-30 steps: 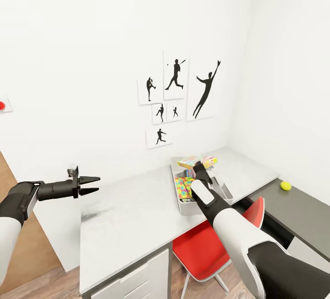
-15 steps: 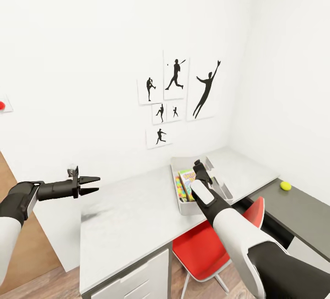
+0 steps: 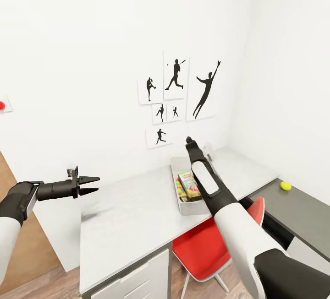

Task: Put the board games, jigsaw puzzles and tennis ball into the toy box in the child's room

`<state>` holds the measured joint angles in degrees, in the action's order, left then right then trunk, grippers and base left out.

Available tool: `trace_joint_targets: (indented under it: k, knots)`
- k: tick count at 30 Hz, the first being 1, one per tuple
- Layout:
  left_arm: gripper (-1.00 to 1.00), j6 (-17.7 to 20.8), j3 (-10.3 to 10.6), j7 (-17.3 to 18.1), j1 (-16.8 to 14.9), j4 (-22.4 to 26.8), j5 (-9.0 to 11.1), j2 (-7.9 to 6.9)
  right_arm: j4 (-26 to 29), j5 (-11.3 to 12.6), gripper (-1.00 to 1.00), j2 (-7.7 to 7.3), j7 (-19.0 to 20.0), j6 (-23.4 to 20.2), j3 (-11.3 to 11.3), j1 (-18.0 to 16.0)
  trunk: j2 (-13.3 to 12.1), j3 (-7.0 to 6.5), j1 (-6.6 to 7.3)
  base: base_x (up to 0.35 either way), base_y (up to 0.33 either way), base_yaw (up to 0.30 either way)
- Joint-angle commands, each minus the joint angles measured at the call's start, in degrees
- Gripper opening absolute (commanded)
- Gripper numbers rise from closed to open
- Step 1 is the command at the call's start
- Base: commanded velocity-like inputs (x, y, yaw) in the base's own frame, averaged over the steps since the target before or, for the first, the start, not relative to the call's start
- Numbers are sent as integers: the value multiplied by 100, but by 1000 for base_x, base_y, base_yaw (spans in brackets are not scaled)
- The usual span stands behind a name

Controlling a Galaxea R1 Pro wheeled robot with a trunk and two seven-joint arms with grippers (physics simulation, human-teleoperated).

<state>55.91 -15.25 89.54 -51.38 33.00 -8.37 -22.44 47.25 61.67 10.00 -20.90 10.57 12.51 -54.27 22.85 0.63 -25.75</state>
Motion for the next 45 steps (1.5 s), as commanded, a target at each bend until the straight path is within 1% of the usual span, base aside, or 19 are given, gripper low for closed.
trace_joint_targets:
  k: [1, 2, 3, 4, 7, 8, 12, 17, 18, 19, 21, 22, 23, 24, 27, 28, 30, 36, 45]
  knots:
    - [100, 60, -21, 46, -4, 4, -60, 3, 338, 56, 100, 0, -100, -266, 3, 3, 7, 8, -3, 0, 0, 0]
    - [100, 60, -21, 46, -4, 4, -61, 2, 729, 59, 100, 0, -279, -682, -5, 37, 7, 8, -3, 0, 0, 0]
    - [100, 60, -21, 46, -4, 4, -61, -4, 947, 71, 100, 0, -401, -918, -7, 89, 7, 8, -3, 0, 0, 0]
    - [100, 60, -21, 46, -4, 4, -60, -8, 1171, 86, 100, -49, -493, -1121, -9, 156, 7, 8, -3, 0, 0, 0]
    - [100, 60, -21, 46, -3, 4, -61, -13, 1923, 110, 100, -396, -618, -1591, -17, 481, 7, 8, -3, 0, 0, 0]
    - [100, 60, -21, 46, -3, 4, -60, -14, 2302, 113, 100, -551, -643, -1859, -31, 718, 7, 8, -3, 0, 0, 0]
    - [100, 60, -21, 46, -4, 4, -61, -15, 3172, 113, 100, -976, -637, -2982, -77, 1279, 7, 8, -3, 0, 0, 0]
    - [100, 60, -28, 46, -3, 4, -60, -22, 3938, 133, 100, -1342, -573, -3982, -122, 1912, 7, 8, -3, 0, 0, 0]
    - [100, 60, -32, 46, -3, 4, -60, -23, 4014, 138, 100, -1384, -530, -4056, -126, 2002, 7, 8, -3, 0, 0, 0]
    - [100, 57, -41, 46, -3, 4, -62, -23, 4136, 146, 100, -1461, -376, -4166, -136, 2183, 7, 8, -3, 0, 0, 0]
    - [100, 54, -50, 46, -4, 4, -61, -24, 4265, 155, 100, -1613, 240, -4287, -203, 2528, 7, 8, -3, 0, 0, 0]
    - [100, 53, -52, 46, -4, 4, -62, -25, 4283, 156, 100, -1647, 451, -4307, -230, 2607, 7, 8, -3, 0, 0, 0]
    - [100, 53, -53, 46, -4, 4, -64, -28, 4310, 155, 100, -1703, 926, -4330, -286, 2761, 7, 8, -3, 0, 0, 0]
    - [100, 54, -54, 46, -4, 4, -65, -29, 4321, 154, 100, -1726, 1185, -4340, -318, 2833, 7, 8, -3, 0, 0, 0]
    - [100, 52, -56, 46, -4, 4, -65, -32, 4350, 140, 100, -1815, 2624, -4384, -574, 3125, 7, 8, -3, 0, 0, 0]
    - [100, 52, -56, 46, -4, 4, -63, -32, 4352, 127, 100, -1829, 2943, -4393, -657, 3184, 7, 8, -3, 0, 0, 0]
    - [100, 52, -56, 46, -3, 4, -62, -33, 4348, 112, 100, -1840, 3229, -4399, -741, 3254, 7, 8, -3, 0, 0, 0]
    - [100, 47, -57, 46, -3, 4, -60, -25, 4324, 86, 100, -1851, 3489, -4405, -818, 3324, 7, 8, -3, 0, 0, 0]
    - [100, 43, -57, 46, -3, 4, -60, -27, 4319, 88, 100, -1844, 3522, -4400, -833, 3343, 7, 8, -3, 0, 0, 0]
